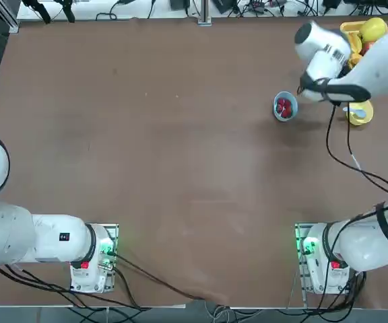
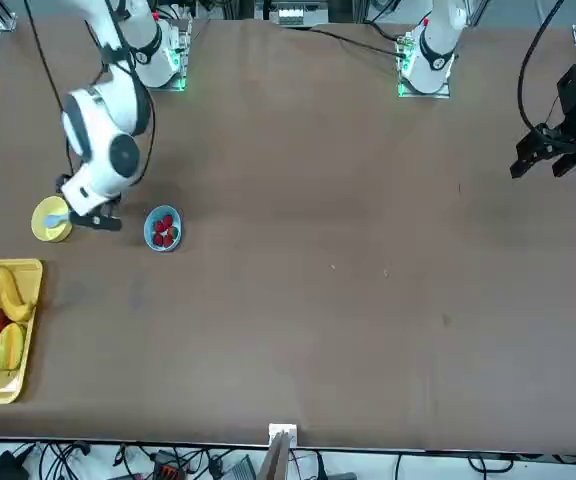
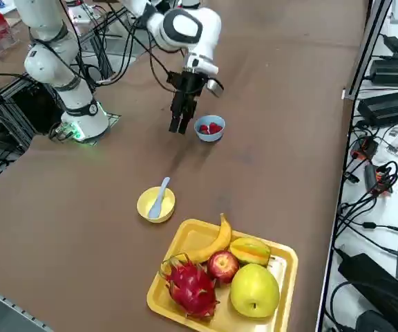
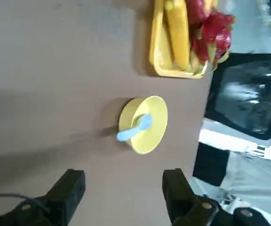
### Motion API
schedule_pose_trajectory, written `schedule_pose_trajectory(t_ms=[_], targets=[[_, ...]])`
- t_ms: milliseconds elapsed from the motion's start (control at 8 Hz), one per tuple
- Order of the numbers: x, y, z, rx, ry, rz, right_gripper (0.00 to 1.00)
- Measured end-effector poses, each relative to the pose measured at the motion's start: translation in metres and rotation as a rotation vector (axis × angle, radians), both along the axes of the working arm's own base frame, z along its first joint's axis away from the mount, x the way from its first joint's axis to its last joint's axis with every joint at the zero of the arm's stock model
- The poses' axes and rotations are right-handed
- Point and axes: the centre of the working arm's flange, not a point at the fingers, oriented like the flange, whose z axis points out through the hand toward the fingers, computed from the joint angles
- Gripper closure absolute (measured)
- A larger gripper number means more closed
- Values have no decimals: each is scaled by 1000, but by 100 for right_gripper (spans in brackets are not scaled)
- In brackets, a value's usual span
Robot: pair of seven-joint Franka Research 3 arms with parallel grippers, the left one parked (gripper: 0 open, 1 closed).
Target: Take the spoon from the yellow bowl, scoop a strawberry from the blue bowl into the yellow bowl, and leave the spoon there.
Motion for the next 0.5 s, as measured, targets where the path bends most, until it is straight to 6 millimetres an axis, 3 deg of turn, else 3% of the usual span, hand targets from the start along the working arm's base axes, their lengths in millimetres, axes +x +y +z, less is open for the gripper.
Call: schedule_pose_trajectory(t_ms=[500], targets=[[-20, -27, -99, -237, -88, 85, 0]])
